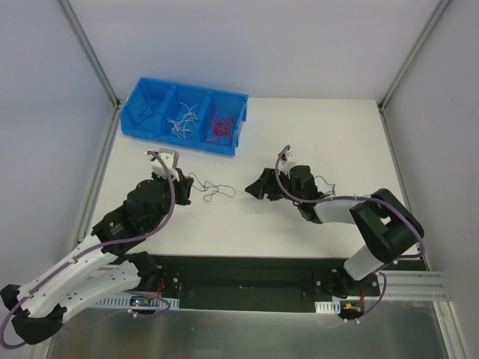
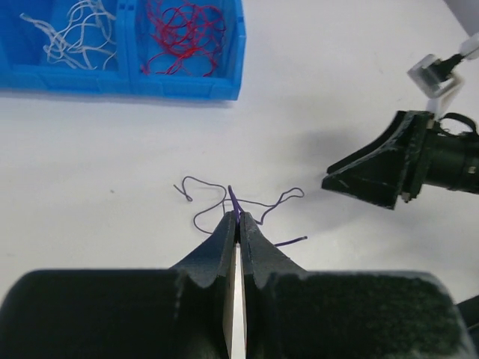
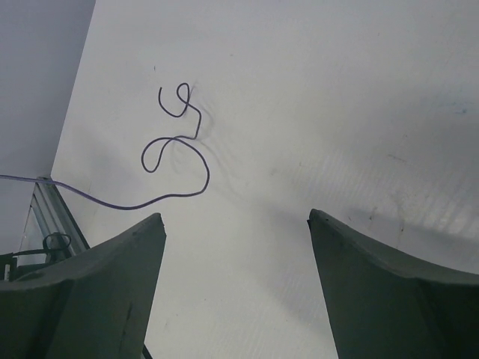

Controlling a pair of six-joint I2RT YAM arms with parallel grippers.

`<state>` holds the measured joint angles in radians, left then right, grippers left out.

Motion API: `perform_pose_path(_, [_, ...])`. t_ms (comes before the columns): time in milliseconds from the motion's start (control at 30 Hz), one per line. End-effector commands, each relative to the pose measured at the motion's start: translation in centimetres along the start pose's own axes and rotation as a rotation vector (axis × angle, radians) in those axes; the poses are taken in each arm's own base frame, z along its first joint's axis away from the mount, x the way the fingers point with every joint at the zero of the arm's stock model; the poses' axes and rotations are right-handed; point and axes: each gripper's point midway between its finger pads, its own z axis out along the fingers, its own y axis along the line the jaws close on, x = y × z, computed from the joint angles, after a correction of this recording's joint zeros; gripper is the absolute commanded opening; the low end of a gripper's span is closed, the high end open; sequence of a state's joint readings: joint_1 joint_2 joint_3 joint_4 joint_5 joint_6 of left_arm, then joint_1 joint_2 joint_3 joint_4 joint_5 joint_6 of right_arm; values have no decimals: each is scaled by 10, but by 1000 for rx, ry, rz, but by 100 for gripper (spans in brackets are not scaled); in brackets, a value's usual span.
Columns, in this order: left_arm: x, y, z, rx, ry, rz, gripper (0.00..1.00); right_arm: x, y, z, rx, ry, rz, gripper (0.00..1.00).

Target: Untangle the cables

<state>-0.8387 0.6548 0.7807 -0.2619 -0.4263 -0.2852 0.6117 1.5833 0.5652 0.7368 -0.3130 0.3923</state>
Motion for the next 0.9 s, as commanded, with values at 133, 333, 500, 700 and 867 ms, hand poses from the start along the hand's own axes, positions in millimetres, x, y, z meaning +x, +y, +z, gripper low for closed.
perform_pose_path(133, [36, 23, 20, -165, 98, -17, 0, -25, 9, -14, -39, -121, -9, 80])
perform_pose_path(333, [85, 37, 78, -233, 359, -106, 0, -24, 5, -13, -36, -110, 15, 80])
perform_pose_path(500, [109, 42, 107, -211, 504, -189, 0, -23, -1, -11, -36, -94, 46, 80])
perform_pose_path(700, [130, 39, 123, -184, 597, -152, 7, -23, 0, -10, -52, -85, 62, 80])
perform_pose_path(867, [145, 33, 128, -147, 659, -148, 16, -22, -1, -7, -63, -72, 83, 80])
